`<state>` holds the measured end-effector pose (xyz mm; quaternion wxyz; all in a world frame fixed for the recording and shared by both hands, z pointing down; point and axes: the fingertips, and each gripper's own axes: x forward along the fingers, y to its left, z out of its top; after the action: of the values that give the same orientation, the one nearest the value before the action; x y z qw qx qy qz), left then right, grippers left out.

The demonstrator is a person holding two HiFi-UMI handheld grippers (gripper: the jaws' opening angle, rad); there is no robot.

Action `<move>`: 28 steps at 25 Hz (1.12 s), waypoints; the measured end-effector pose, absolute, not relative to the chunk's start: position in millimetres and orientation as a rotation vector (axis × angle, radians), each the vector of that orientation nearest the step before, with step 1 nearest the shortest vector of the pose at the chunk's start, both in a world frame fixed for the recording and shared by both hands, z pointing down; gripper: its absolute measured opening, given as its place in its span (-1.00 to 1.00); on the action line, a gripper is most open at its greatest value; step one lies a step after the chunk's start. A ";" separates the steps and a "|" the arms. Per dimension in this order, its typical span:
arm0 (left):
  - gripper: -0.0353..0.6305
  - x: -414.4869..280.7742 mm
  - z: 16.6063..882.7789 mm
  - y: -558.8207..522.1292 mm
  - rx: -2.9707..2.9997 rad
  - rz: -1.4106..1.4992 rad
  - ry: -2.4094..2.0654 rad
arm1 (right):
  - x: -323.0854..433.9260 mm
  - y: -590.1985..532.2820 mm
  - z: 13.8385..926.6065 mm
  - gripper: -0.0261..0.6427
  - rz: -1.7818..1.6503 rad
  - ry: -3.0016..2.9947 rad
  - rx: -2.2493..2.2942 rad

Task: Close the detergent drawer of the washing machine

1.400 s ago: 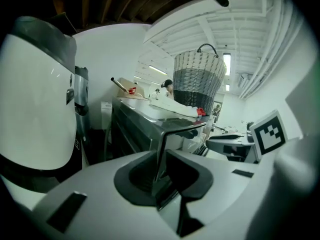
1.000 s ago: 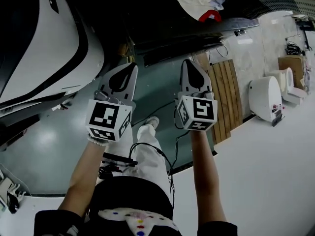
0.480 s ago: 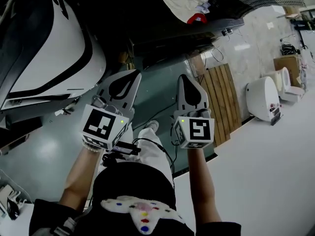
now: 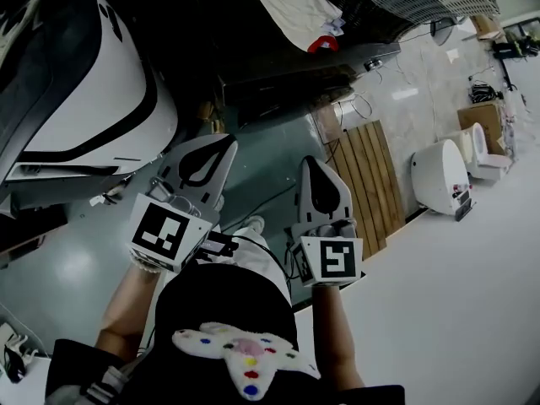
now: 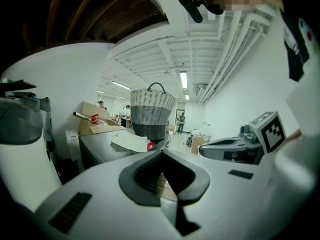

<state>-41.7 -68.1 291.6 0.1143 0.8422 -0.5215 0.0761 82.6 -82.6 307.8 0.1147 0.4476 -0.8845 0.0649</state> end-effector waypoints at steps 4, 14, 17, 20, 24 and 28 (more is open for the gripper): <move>-0.87 -37.4 273.6 -61.4 2.520 0.177 -1.531 | 87.8 -71.3 302.4 -0.91 0.242 -2.567 1.330; -0.87 -40.2 268.3 -44.7 2.509 0.214 -1.496 | 93.6 -58.8 286.7 -0.91 0.206 -2.624 1.356; -0.87 -39.2 270.6 -43.6 2.500 0.214 -1.493 | 92.9 -56.6 285.0 -0.91 0.203 -2.633 1.346; -0.87 -37.2 274.1 -42.9 2.487 0.218 -1.491 | 89.3 -55.0 284.5 -0.91 0.205 -2.641 1.318; -0.87 -33.1 276.5 -44.7 2.489 0.233 -1.482 | 86.3 -53.9 284.6 -0.91 0.247 -2.651 1.305; -0.87 -31.0 277.2 -47.4 2.495 0.239 -1.479 | 85.3 -56.0 284.7 -0.91 0.247 -2.654 1.299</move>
<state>-31.0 -47.4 277.2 0.1156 0.8516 -0.5048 0.0814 85.3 -56.0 284.7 0.0881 0.4365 -0.8915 0.0831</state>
